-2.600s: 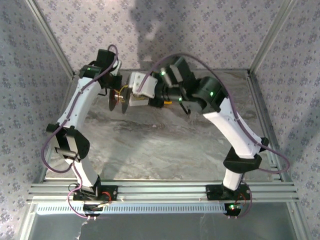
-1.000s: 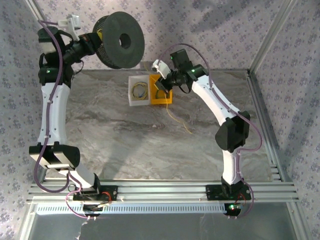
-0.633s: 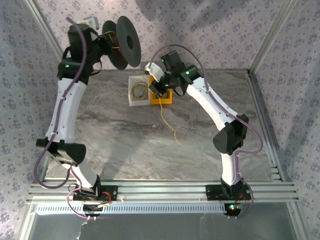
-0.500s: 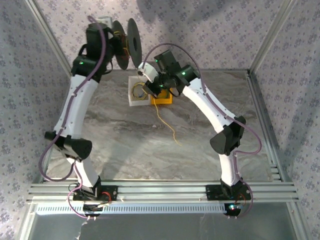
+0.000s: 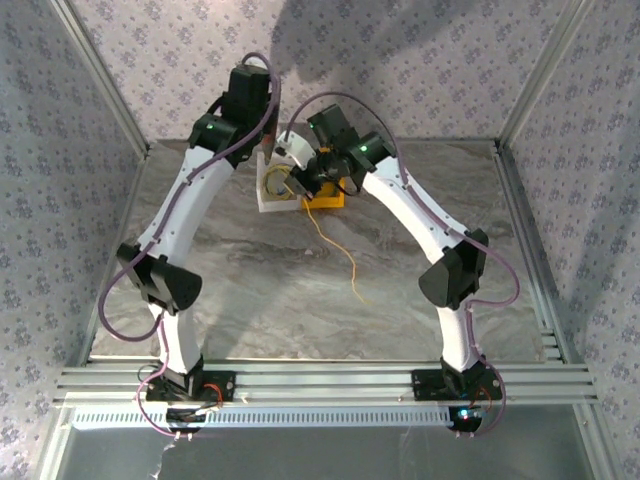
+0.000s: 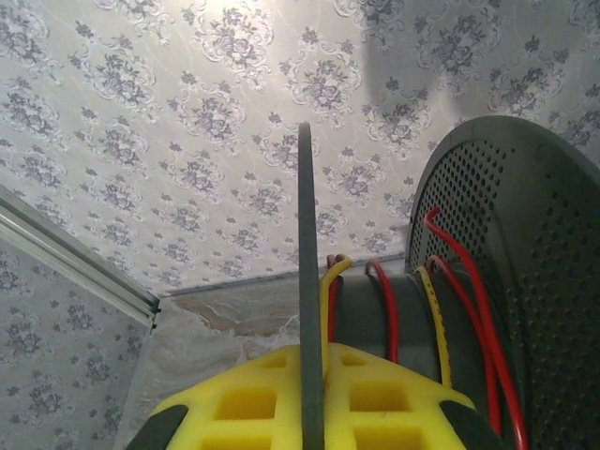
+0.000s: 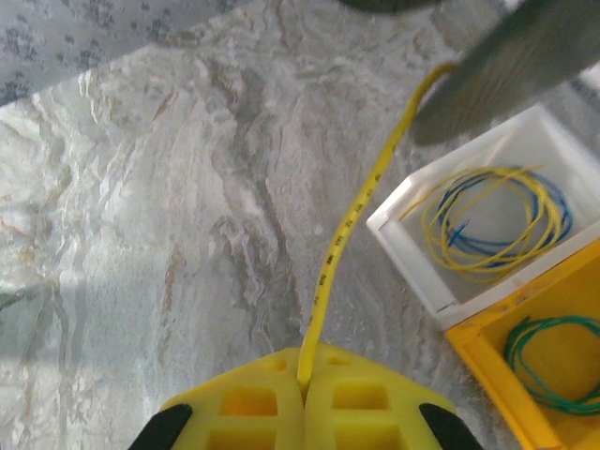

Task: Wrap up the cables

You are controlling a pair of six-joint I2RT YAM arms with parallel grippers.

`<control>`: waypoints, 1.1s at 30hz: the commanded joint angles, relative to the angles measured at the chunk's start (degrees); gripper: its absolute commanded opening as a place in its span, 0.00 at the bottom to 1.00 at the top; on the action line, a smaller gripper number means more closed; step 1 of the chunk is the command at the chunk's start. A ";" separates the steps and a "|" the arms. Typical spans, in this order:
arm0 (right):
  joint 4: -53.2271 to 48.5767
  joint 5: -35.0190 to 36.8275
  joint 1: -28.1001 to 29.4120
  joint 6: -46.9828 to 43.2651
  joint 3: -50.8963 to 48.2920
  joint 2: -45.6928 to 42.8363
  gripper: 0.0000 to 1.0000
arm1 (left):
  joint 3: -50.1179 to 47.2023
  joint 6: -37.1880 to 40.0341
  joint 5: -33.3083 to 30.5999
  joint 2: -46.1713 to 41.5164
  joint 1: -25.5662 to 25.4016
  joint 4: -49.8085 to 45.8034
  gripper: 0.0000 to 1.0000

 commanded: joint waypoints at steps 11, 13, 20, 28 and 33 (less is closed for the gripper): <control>10.31 -5.47 -1.77 -0.25 -21.12 -7.11 0.00 | -16.35 -18.36 18.37 -22.02 12.24 13.15 0.00; 10.83 -5.63 -2.13 -0.25 -21.77 -7.02 0.00 | -18.01 -18.68 18.59 -23.50 12.77 13.11 0.00; 12.56 -6.61 -3.83 -0.34 -23.22 -5.22 0.09 | -21.66 -18.92 19.01 -27.29 13.54 13.23 0.00; 11.69 -7.29 -5.33 -1.12 -24.10 -5.81 0.54 | -24.88 -18.73 17.46 -28.89 14.16 14.06 0.00; 12.38 -6.87 -7.32 -1.83 -29.24 -10.80 0.73 | -24.93 -18.83 17.91 -28.91 14.39 13.98 0.00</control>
